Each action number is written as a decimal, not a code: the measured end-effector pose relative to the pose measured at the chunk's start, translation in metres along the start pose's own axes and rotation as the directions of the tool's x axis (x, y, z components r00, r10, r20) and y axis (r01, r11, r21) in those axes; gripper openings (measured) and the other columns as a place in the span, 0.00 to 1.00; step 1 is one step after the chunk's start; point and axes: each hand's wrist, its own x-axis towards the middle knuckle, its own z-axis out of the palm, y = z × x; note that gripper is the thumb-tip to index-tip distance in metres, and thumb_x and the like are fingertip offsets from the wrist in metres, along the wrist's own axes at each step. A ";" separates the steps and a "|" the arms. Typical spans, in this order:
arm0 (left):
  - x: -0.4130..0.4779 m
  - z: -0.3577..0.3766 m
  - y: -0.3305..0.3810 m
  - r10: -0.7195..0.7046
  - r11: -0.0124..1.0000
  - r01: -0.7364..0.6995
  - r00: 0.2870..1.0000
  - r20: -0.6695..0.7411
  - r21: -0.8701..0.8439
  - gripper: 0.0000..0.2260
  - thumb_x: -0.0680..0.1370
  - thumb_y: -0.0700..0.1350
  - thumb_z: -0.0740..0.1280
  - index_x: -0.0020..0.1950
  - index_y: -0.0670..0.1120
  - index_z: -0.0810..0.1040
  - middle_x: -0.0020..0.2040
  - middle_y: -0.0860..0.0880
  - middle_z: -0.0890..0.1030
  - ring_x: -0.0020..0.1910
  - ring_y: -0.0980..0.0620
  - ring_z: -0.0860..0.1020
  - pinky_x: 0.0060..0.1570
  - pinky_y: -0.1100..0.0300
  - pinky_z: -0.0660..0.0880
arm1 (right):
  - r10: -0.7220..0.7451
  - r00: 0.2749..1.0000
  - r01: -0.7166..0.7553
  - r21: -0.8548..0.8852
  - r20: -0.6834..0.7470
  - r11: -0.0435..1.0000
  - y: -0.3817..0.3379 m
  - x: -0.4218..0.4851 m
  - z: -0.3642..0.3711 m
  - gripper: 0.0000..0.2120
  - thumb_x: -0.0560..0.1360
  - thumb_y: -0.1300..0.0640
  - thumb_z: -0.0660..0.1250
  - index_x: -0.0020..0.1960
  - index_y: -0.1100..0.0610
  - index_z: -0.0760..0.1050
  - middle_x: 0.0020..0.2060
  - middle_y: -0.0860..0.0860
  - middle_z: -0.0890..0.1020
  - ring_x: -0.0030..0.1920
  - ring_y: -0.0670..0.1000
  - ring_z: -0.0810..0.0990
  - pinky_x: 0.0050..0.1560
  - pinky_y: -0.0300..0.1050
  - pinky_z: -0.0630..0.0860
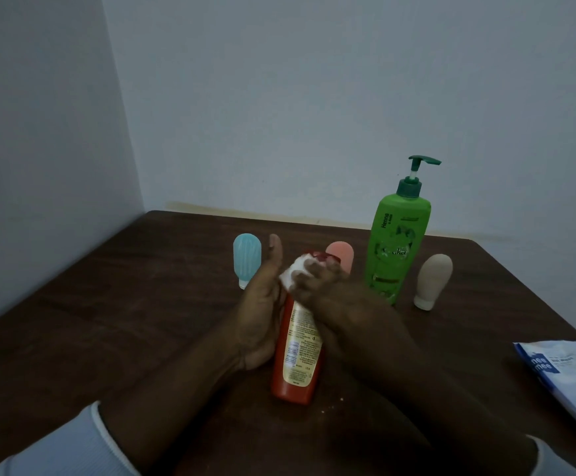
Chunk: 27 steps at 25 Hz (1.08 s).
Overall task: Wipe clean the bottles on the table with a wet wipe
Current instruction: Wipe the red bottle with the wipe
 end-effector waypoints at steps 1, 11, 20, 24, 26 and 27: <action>0.001 -0.003 0.000 -0.005 1.000 0.005 1.000 -0.017 -0.003 0.39 0.76 0.73 0.54 0.67 0.43 0.81 0.61 0.39 0.85 0.57 0.41 0.85 0.60 0.45 0.79 | -0.070 0.997 0.071 -0.004 0.043 0.997 -0.005 0.000 0.000 0.22 0.76 0.55 0.61 0.69 0.57 0.76 0.69 0.54 0.76 0.73 0.54 0.71 0.73 0.53 0.66; 0.000 0.001 -0.003 -0.002 0.997 0.008 0.997 0.078 -0.079 0.37 0.78 0.73 0.47 0.74 0.52 0.76 0.70 0.42 0.80 0.68 0.42 0.80 0.66 0.44 0.77 | 0.032 0.999 -0.033 -0.046 -0.033 0.998 0.016 0.002 -0.010 0.23 0.76 0.60 0.63 0.71 0.61 0.73 0.71 0.58 0.74 0.74 0.59 0.69 0.73 0.60 0.67; 0.006 -0.010 0.002 -0.229 0.971 0.212 0.956 -0.182 -0.106 0.30 0.79 0.64 0.65 0.69 0.41 0.78 0.63 0.39 0.82 0.61 0.42 0.80 0.74 0.44 0.70 | -0.243 0.910 0.165 0.244 0.337 0.956 -0.014 -0.001 -0.010 0.20 0.77 0.54 0.62 0.68 0.54 0.77 0.69 0.50 0.77 0.73 0.46 0.70 0.74 0.51 0.68; 0.003 -0.004 0.006 -0.231 0.969 0.208 0.953 -0.196 -0.130 0.26 0.84 0.59 0.60 0.69 0.40 0.76 0.58 0.36 0.84 0.54 0.39 0.84 0.60 0.44 0.77 | -0.259 0.882 0.120 0.344 0.394 0.931 -0.012 -0.002 -0.022 0.19 0.77 0.53 0.58 0.64 0.51 0.79 0.66 0.48 0.80 0.68 0.45 0.75 0.66 0.49 0.75; 0.004 -0.006 0.008 -0.208 0.967 0.172 0.959 -0.192 -0.190 0.28 0.84 0.61 0.58 0.69 0.39 0.77 0.57 0.37 0.84 0.51 0.40 0.84 0.56 0.44 0.78 | -0.303 0.853 0.136 0.379 0.424 0.915 -0.016 -0.003 -0.021 0.17 0.77 0.52 0.57 0.60 0.52 0.81 0.62 0.48 0.82 0.64 0.47 0.79 0.62 0.50 0.77; 0.005 -0.009 0.008 -0.200 0.964 0.156 0.960 -0.196 -0.217 0.28 0.84 0.61 0.57 0.69 0.38 0.78 0.56 0.37 0.84 0.50 0.41 0.84 0.55 0.45 0.79 | -0.319 0.845 0.150 0.384 0.428 0.911 -0.017 -0.002 -0.021 0.17 0.77 0.52 0.57 0.59 0.52 0.81 0.60 0.48 0.83 0.63 0.47 0.79 0.61 0.50 0.77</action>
